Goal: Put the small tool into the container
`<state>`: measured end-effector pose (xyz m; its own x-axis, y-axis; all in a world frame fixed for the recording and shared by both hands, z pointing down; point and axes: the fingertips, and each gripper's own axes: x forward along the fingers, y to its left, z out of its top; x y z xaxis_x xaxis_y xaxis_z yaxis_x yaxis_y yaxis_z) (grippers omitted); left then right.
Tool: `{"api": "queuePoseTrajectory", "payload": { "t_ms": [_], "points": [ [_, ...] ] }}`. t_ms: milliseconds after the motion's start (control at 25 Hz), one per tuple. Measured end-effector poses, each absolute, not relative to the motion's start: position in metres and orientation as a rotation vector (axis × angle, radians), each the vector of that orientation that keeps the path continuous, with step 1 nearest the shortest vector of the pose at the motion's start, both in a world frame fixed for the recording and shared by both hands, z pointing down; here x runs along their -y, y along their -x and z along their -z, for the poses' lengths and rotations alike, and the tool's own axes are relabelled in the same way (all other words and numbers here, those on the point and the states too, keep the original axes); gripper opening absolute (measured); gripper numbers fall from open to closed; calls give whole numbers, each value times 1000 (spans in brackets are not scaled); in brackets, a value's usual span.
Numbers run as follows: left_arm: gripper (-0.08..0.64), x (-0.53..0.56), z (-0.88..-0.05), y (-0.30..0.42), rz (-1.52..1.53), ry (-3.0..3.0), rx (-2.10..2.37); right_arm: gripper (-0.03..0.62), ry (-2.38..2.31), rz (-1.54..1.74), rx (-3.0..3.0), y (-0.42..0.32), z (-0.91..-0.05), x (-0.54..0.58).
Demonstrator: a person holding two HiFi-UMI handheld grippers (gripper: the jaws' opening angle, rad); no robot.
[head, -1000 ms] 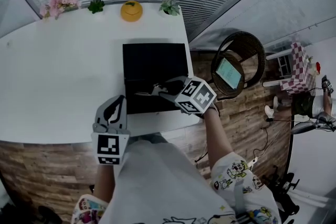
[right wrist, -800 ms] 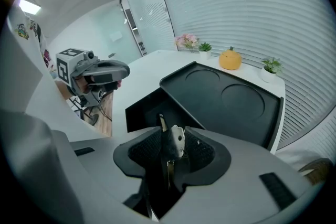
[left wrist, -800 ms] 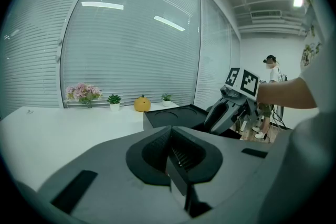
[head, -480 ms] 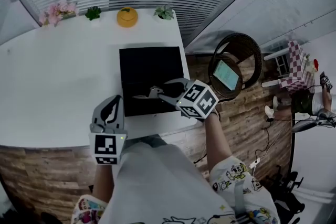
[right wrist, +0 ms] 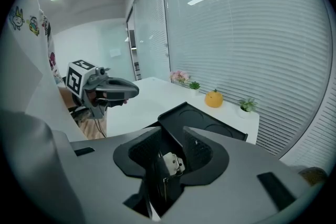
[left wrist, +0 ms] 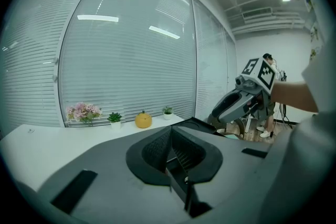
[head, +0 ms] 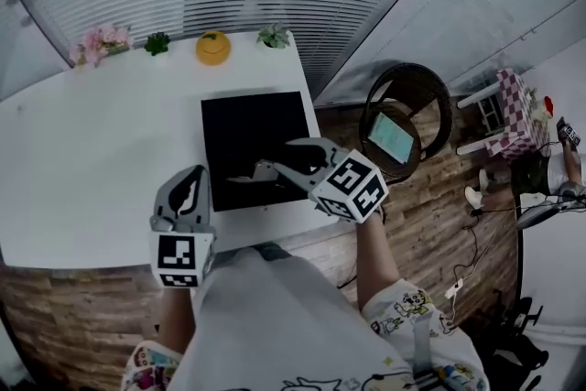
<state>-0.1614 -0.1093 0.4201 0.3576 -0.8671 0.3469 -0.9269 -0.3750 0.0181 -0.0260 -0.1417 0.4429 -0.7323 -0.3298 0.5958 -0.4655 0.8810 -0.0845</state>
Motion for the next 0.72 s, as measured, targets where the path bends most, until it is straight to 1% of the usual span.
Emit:
{"api": "queuePoseTrajectory", "payload": {
  "t_ms": [240,480,720],
  "points": [
    [6,115,-403,159,-386,-2429,1640,112,-677,-258,2542,17,-415,141],
    [6,115,-389,144,-360,-2480,1619,78,-786,-221,2638,11,-394,132],
    [6,108,-382,129,-345,-2504,1597,48,-982,-225,2719,-11,-374,128]
  ]
}}
